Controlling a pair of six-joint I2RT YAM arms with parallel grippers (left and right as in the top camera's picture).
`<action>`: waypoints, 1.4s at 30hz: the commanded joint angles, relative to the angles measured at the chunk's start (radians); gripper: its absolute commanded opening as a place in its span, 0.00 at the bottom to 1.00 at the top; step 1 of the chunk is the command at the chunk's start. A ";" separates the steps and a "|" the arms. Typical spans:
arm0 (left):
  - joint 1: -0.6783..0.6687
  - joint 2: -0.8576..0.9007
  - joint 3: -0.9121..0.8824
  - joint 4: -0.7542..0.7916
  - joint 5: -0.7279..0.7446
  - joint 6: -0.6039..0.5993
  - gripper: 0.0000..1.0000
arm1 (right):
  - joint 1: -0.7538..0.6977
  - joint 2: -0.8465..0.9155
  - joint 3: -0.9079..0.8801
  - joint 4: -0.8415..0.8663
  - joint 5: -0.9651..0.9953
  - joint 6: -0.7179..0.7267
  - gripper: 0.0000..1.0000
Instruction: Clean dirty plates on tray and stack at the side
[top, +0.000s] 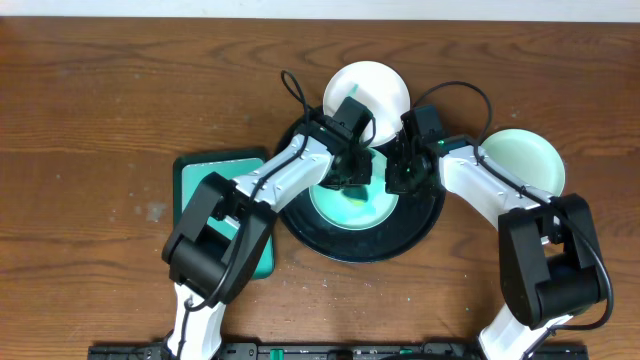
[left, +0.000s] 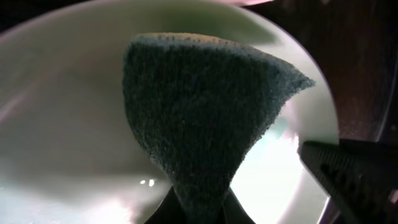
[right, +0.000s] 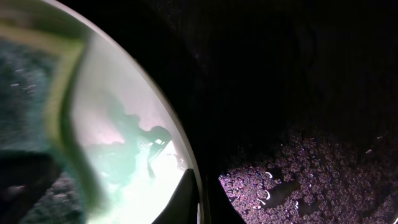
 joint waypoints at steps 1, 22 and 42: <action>-0.008 0.047 0.001 0.010 0.072 -0.061 0.07 | -0.015 0.003 -0.006 -0.014 0.102 -0.002 0.01; -0.022 -0.095 0.042 -0.169 -0.130 0.070 0.48 | -0.015 0.003 -0.006 -0.017 0.102 -0.002 0.01; 0.076 -0.047 0.031 -0.299 -0.305 0.024 0.07 | -0.015 0.003 -0.006 -0.024 0.103 -0.002 0.01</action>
